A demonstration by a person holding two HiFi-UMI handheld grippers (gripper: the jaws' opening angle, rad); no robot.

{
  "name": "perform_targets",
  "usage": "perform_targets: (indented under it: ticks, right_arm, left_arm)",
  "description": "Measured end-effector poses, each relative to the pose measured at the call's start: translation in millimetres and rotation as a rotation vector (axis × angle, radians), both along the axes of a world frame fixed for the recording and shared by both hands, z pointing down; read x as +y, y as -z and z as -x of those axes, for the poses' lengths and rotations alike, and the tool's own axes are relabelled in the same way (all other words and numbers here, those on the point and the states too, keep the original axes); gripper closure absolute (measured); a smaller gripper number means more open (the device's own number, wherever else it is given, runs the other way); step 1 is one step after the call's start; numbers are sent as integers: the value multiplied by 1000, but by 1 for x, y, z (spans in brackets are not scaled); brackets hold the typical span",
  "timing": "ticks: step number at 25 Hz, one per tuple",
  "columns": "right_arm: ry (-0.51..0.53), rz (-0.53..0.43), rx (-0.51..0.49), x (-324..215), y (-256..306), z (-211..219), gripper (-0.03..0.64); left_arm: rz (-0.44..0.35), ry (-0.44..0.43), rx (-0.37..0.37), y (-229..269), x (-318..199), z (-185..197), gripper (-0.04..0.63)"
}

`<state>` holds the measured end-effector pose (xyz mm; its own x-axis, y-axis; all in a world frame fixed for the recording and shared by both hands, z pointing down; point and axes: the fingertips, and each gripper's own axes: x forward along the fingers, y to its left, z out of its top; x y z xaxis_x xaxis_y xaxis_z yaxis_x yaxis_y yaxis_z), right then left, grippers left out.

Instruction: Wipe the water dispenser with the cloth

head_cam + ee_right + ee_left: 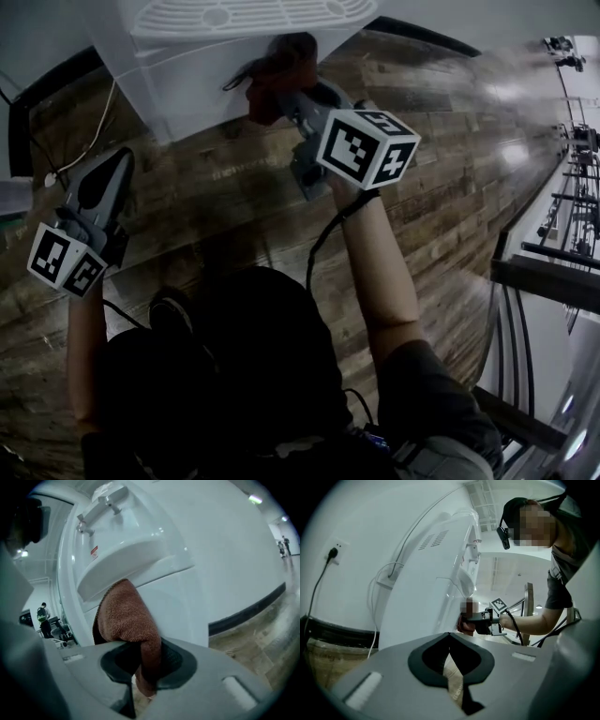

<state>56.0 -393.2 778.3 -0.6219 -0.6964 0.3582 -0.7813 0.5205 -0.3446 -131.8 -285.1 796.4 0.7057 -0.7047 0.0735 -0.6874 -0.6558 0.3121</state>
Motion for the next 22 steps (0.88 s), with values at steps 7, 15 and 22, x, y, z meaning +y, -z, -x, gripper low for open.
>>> perform_targets:
  ticks: [7, 15, 22]
  right_arm:
    - [-168, 8, -23, -19, 2, -61, 555]
    - [-301, -27, 27, -35, -1, -107, 555]
    - [-297, 252, 203, -8, -160, -112, 555]
  left_arm:
    - [-34, -42, -15, 11, -2, -14, 586]
    - [-36, -47, -17, 12, -3, -12, 586]
    - [28, -12, -11, -21, 8, -3, 586]
